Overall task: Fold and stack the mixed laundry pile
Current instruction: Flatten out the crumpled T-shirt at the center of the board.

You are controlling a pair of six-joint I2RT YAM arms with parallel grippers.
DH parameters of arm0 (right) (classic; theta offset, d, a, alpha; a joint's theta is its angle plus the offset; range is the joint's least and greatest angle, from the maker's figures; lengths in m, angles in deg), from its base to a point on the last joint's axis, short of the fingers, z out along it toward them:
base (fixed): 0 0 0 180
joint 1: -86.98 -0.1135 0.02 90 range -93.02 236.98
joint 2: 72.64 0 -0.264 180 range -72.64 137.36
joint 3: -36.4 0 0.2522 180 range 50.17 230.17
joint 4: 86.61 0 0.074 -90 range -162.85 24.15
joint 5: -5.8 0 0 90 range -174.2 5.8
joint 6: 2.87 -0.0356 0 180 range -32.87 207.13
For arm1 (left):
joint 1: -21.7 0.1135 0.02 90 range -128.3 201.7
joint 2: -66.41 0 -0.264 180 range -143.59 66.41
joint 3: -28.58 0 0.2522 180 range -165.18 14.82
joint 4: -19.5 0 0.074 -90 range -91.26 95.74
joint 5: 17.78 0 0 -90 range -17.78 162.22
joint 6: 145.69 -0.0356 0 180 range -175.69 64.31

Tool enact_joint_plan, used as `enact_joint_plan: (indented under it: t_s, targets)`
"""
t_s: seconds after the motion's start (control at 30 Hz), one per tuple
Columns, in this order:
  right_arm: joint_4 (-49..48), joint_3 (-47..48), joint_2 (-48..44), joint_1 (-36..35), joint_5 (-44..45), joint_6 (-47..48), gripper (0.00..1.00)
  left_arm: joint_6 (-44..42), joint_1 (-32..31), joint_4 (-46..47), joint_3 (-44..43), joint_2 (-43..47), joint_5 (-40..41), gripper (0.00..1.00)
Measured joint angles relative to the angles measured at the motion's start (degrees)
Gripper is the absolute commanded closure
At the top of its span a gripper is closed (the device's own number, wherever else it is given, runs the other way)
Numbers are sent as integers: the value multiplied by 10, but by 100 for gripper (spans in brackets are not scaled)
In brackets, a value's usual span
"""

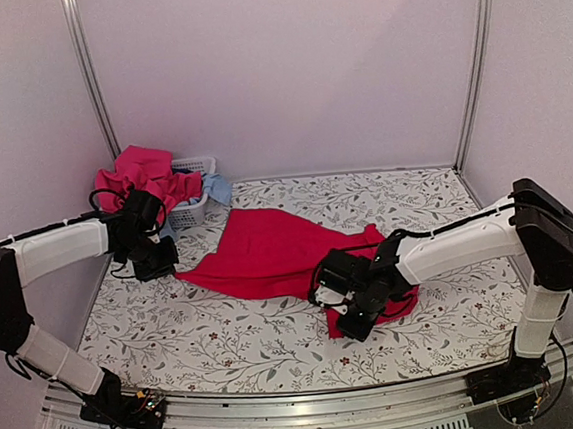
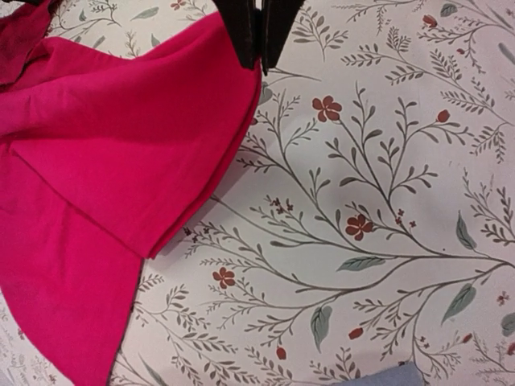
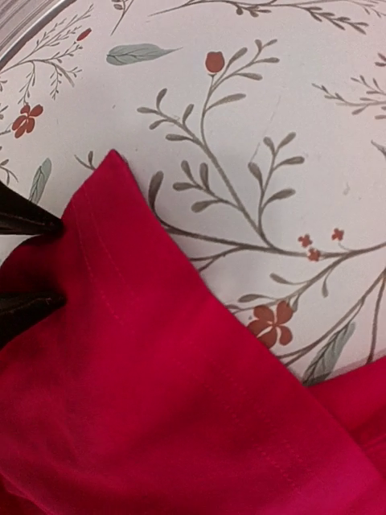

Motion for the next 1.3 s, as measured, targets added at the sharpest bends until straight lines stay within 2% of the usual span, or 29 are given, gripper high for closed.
enact_joint_plan:
  t_s: [0.17,0.3,0.47,0.6,0.77,1.0,1.17,1.3]
  targets:
    - [-3,7,1,3,42,-23,100,0,0,0,0,13,-2,100]
    - [49,32,-16,50,70,-33,100,0,0,-7,-25,24,-9,100]
    - [65,181,-131,157,117,-33,100,0,-1,-5,-125,42,-16,100]
    - [33,299,-227,197,175,-22,100,0,-12,13,-204,71,-16,100]
    - [7,368,-295,193,221,0,100,-16,-71,45,-298,110,0,100]
    - [-26,388,-367,193,236,24,100,-63,-185,89,-378,167,34,100]
    - [-42,475,-391,193,231,51,100,-100,-241,96,-478,145,64,100]
    - [-72,526,-391,193,242,75,100,-116,-254,100,-529,117,113,100]
